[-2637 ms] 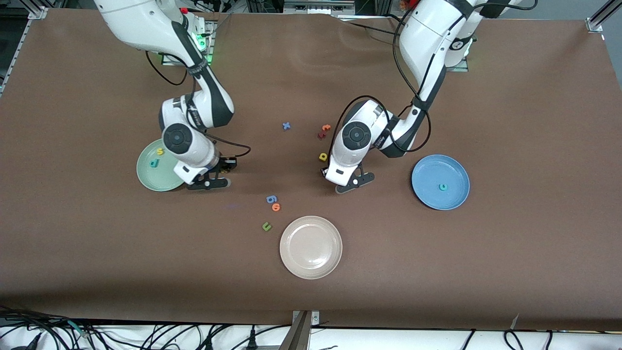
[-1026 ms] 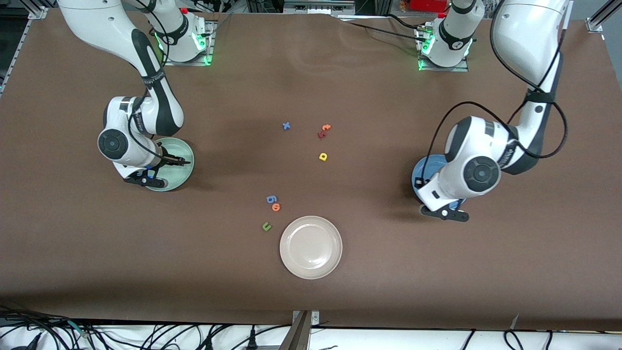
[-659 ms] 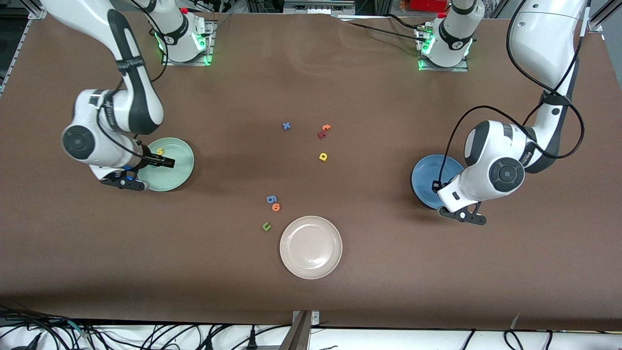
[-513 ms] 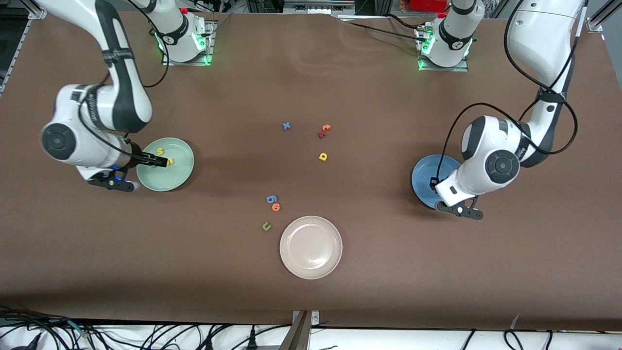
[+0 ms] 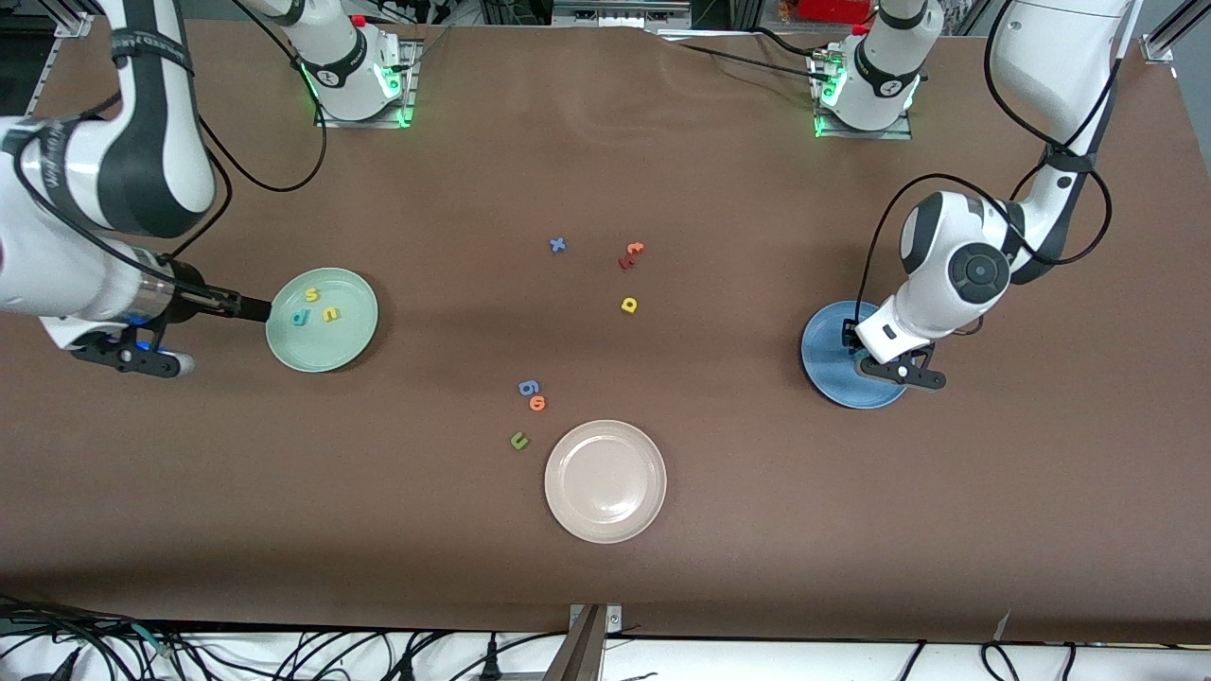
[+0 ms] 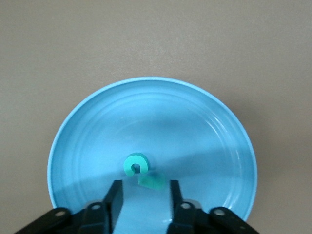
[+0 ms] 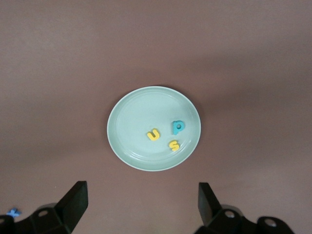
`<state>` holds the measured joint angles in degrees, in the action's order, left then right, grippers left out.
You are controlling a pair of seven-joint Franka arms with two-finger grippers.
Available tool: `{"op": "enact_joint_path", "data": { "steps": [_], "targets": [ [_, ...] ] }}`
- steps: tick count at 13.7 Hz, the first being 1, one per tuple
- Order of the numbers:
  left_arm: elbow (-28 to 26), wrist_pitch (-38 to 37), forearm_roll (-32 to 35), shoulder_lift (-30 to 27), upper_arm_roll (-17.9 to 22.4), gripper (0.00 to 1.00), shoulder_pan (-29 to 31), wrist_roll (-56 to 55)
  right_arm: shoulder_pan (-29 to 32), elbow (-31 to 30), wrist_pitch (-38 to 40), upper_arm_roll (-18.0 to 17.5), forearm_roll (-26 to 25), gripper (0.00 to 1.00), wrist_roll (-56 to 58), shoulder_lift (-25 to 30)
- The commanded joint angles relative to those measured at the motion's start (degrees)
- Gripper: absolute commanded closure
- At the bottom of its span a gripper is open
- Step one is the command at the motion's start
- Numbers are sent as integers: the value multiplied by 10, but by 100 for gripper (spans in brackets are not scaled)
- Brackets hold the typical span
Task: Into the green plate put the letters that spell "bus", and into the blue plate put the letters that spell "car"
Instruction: 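Drop the l in the blue plate while the right drops u, then raise the right gripper away while the left gripper leaves the plate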
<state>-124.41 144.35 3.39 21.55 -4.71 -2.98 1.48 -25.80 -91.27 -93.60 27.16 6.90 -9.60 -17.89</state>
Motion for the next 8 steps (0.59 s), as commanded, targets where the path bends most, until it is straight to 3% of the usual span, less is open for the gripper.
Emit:
{"op": "enact_joint_path", "data": {
  "steps": [1, 2, 5, 8],
  "targets": [
    [-48, 24, 6, -38, -8, 26, 17, 8, 0, 78, 61, 9, 3, 0, 7, -6],
    [-42, 18, 6, -40, -9, 0, 16, 6, 0, 88, 68, 12, 3, 0, 8, -6],
    [-24, -43, -29, -59, -41, 0, 14, -35, 0, 128, 89, 20, 5, 0, 11, -4],
    [-61, -64, -37, -114, -106, 0, 14, -159, 3, 133, 107, 21, 6, 0, 17, -5]
  ]
}}
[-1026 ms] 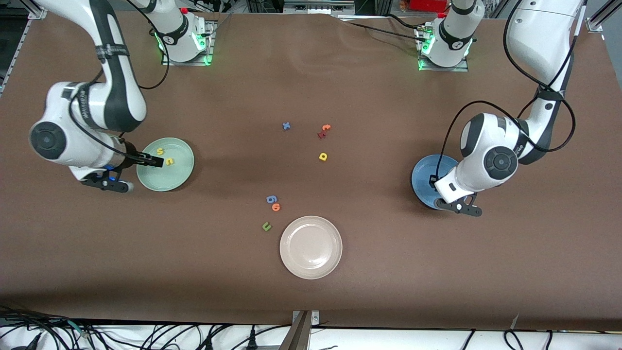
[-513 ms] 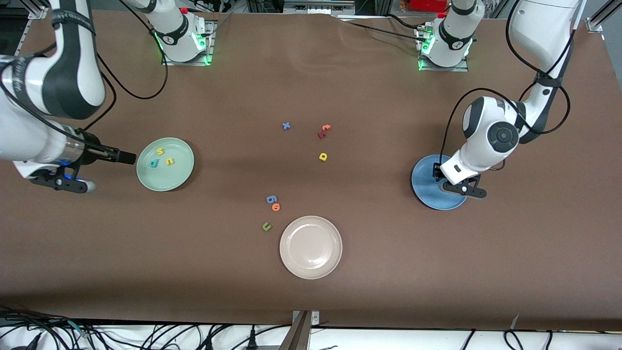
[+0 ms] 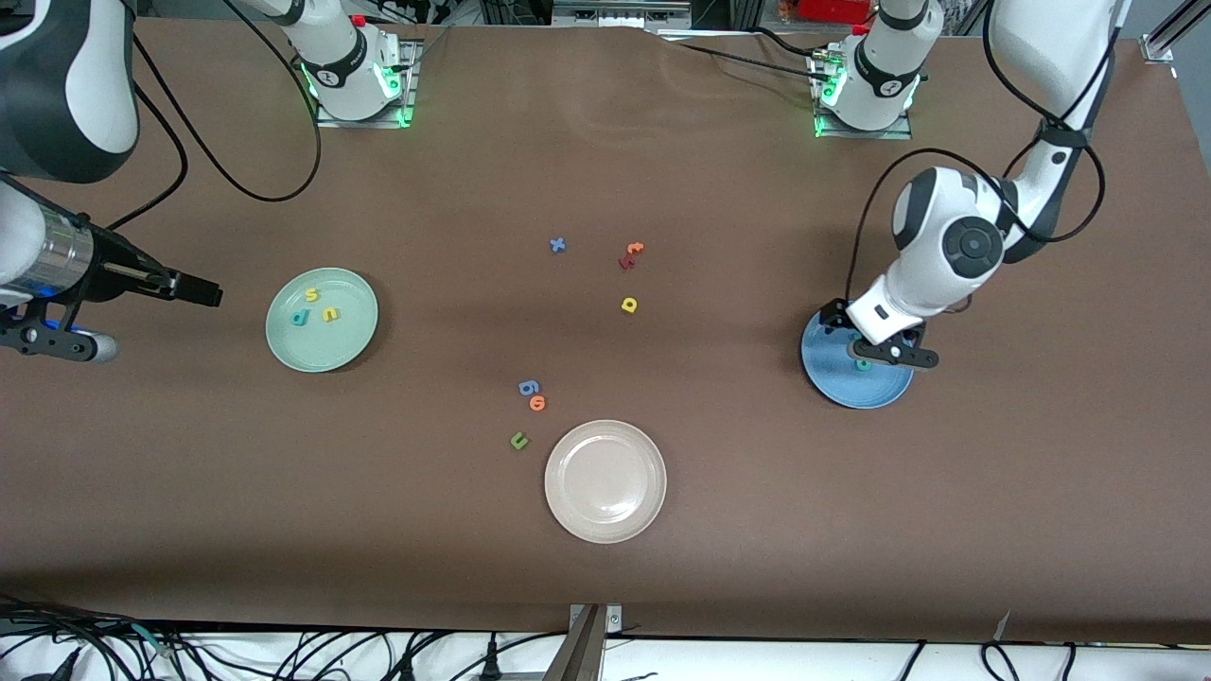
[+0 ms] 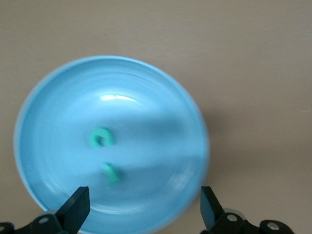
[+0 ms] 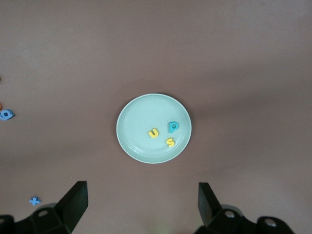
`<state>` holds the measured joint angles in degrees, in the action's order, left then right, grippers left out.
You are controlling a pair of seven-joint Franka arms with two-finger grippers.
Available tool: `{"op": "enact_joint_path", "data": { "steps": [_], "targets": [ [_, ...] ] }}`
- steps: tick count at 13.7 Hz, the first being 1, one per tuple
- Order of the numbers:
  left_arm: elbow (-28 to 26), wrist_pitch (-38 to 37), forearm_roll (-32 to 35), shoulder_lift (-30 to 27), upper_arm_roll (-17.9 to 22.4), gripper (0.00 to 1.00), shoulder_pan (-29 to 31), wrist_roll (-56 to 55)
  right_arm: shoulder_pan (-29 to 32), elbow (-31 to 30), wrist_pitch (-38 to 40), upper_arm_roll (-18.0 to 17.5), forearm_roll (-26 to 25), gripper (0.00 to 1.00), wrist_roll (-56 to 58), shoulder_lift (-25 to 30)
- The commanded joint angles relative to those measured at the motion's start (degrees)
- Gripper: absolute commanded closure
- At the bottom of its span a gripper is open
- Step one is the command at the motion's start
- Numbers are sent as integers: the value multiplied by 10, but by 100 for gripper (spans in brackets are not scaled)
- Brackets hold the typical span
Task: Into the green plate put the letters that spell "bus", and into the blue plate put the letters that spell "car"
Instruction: 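Raise the right gripper away while the left gripper leaves the plate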
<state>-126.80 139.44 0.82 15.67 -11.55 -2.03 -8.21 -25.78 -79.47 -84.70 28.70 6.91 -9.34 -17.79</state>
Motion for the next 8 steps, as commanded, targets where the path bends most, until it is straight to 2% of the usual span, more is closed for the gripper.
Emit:
{"op": "enact_joint_path", "data": {
  "steps": [1, 3, 5, 6, 8],
  "targets": [
    [-53, -16, -11, -71, -55, 0, 5, -90, 6, 15, 25, 5, 5, 0, 29, -6],
    [-80, -12, -11, -93, -73, 0, 7, -112, 8, 15, 25, 4, 6, 0, 42, -6],
    [-133, 26, -11, -131, -74, 0, 5, -113, 30, 16, 25, -5, 6, 0, 42, -7],
    [-155, 37, -11, -145, -74, 0, 5, -113, 54, 16, 25, -29, 4, 0, 42, -7],
    [-182, 53, -11, -168, -77, 0, 7, -107, 126, 16, 23, -112, -3, 0, 40, -6]
  ]
}}
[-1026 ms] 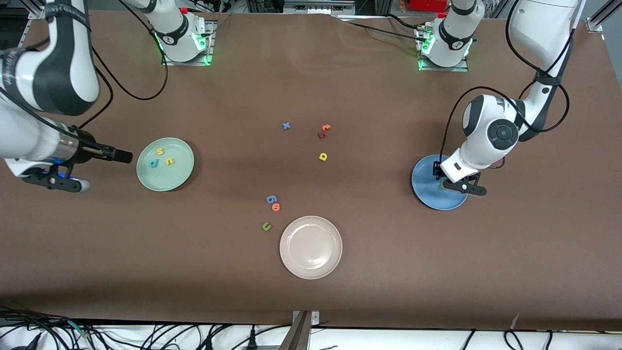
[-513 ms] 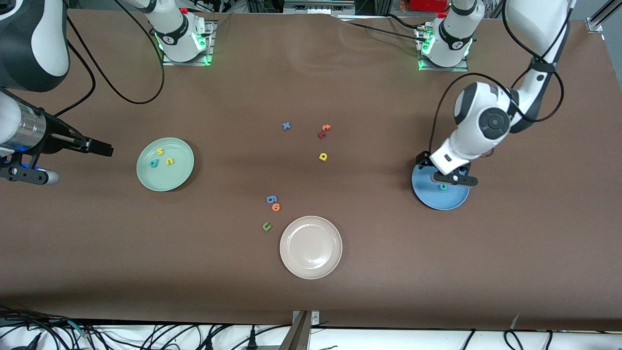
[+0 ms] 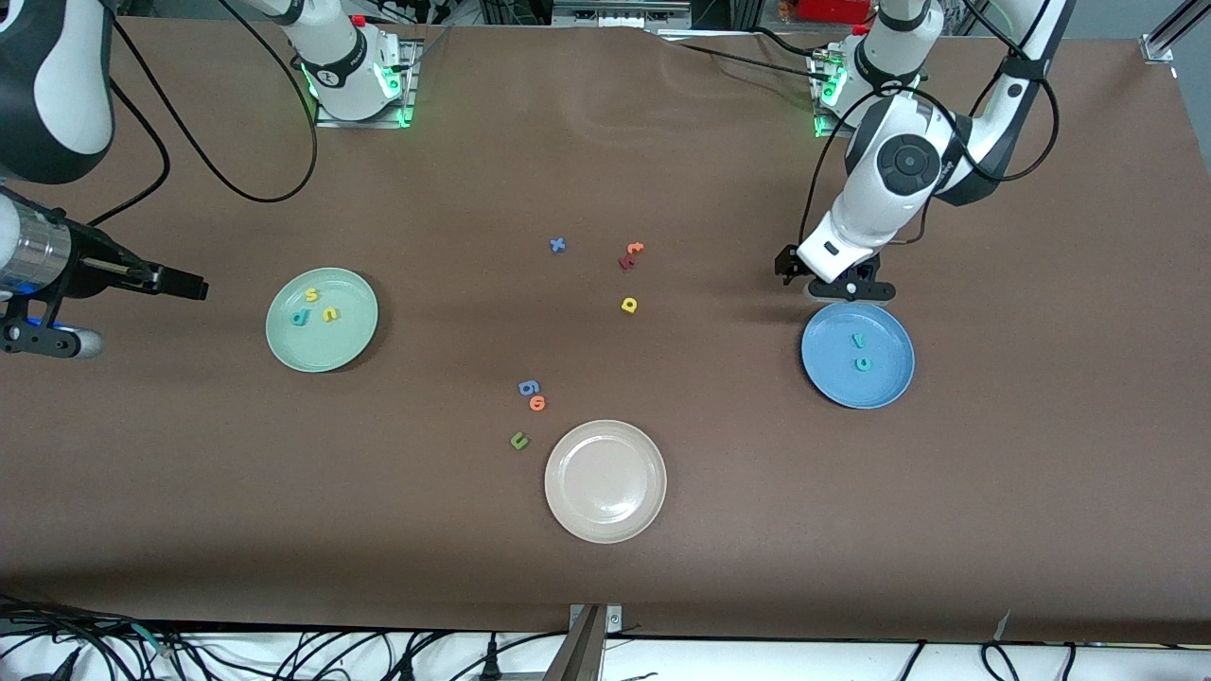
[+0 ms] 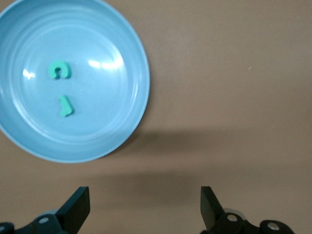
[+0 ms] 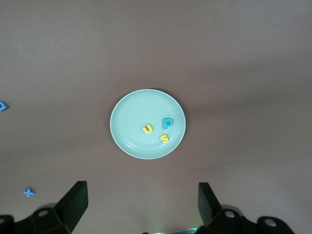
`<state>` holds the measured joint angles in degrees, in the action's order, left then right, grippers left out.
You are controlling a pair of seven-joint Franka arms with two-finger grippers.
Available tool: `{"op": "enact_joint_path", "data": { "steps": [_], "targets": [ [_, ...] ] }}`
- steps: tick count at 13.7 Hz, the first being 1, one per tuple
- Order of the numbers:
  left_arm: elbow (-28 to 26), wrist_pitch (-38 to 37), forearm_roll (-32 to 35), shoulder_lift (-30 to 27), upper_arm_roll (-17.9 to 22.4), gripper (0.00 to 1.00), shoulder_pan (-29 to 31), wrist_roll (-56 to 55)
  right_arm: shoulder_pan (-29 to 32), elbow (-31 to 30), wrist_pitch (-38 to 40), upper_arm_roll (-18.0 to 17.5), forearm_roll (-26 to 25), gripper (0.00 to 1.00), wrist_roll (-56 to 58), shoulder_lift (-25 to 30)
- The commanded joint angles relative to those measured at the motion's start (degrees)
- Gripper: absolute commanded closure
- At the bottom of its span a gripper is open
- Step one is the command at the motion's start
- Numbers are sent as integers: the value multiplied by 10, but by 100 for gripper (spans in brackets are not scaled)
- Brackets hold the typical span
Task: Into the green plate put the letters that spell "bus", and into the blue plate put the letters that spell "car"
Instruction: 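Move the left gripper over the yellow ring-shaped letter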
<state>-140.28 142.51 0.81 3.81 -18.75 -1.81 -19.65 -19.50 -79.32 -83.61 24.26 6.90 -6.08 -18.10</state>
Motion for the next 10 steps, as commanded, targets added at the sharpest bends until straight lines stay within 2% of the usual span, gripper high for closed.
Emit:
{"op": "enact_joint_path", "data": {
  "steps": [1, 2, 3, 5, 6, 8, 10],
  "targets": [
    [-48, 23, -12, -54, -6, 0, 4, 7, 95, 14, 13, -106, -17, 0, 6, -1],
    [-45, 23, -19, -51, -8, 0, -3, 1, 118, 14, 10, -136, -35, 0, 5, 7],
    [-37, 27, -54, -48, -20, 0, -14, -6, 139, 14, 9, -167, -46, 0, 3, 10],
    [-2, 49, -119, -17, -63, 0, -27, -69, 165, 10, -2, -202, -60, 1, 2, 12],
    [-3, 103, -118, 0, -81, 0, -28, -82, 169, 7, -4, -204, -60, 1, 2, 13],
    [0, 152, -124, 43, -109, 0, -28, -111, 170, 7, -3, -204, -60, 1, 5, 13],
    [2, 184, -119, 74, -110, 0, -56, -145, 170, 7, 0, -205, -59, 0, 6, 13]
  ]
}}
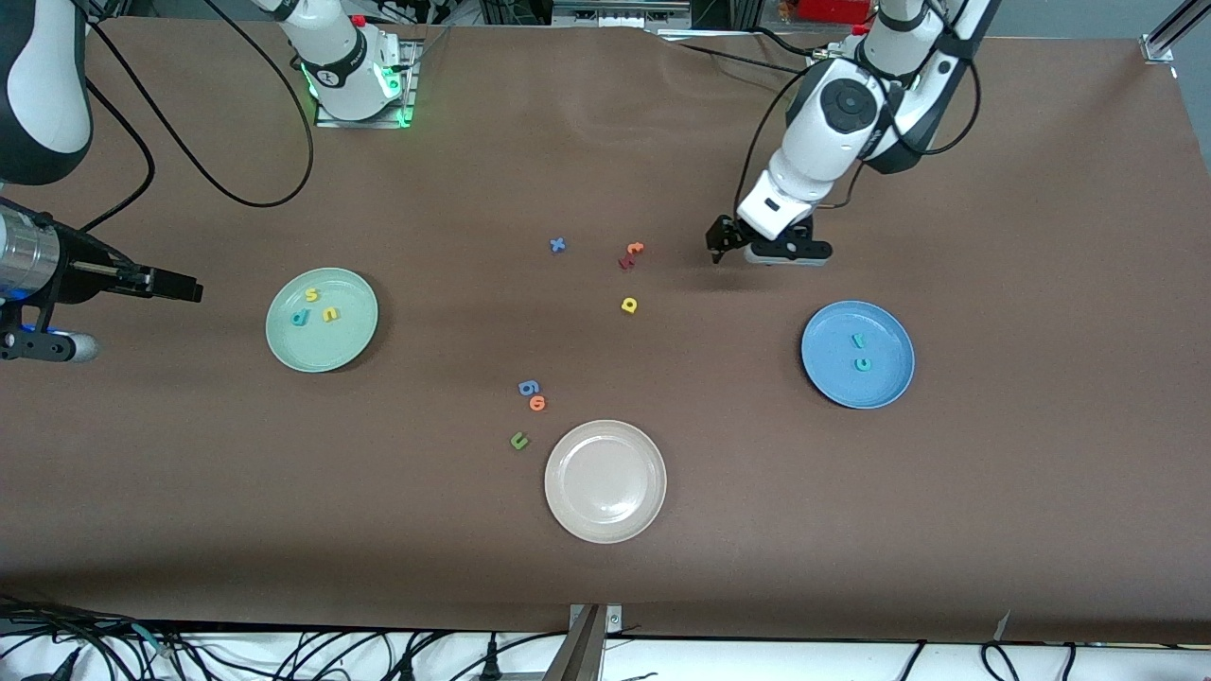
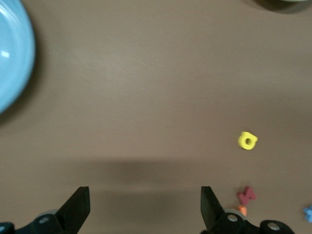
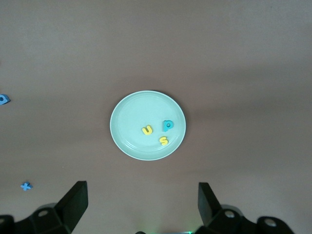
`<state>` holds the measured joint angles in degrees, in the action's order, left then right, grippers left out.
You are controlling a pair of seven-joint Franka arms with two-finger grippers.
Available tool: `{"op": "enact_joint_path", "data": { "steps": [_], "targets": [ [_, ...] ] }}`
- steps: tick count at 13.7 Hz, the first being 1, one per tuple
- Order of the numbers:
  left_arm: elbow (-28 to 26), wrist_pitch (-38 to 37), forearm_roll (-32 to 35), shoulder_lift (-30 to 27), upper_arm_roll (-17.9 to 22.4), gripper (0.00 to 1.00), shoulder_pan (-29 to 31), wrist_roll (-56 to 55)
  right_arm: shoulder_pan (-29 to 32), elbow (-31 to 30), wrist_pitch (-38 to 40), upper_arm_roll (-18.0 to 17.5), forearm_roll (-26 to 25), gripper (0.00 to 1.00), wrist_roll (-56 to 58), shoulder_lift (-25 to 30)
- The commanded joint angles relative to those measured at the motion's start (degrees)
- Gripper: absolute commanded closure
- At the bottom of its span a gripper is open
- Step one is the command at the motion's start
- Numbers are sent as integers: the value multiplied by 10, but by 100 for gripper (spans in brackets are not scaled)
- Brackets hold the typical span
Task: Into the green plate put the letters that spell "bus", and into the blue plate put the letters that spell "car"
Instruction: 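Move the left gripper over the yellow ring-shaped letter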
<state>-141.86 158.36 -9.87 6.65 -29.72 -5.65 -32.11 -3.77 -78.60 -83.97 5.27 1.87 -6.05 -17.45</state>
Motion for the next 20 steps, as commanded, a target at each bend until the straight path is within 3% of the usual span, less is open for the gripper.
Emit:
{"op": "enact_joint_path", "data": {
  "steps": [1, 3, 6, 8, 15, 20],
  "targets": [
    [42, 27, -11, 67, 4, 0, -37, -55, 12, 0, 5, -15, -10, 0, 6, 7],
    [110, -1, 23, 120, 7, 0, -59, -111, 12, 1, 6, -15, -9, 0, 8, 7],
    [231, -145, 238, 169, 24, 0, -87, -255, 10, 2, 8, -14, -8, 0, 7, 7],
    [306, -212, 337, 208, 22, 0, -114, -333, 10, 3, 8, -13, -9, 0, 7, 7],
    [347, -173, 351, 271, 25, 0, -133, -364, 11, 3, 6, -9, -10, 0, 8, 7],
    [385, -169, 419, 324, 25, 0, -149, -407, 11, 3, 3, -7, -11, 0, 8, 7]
  ]
}}
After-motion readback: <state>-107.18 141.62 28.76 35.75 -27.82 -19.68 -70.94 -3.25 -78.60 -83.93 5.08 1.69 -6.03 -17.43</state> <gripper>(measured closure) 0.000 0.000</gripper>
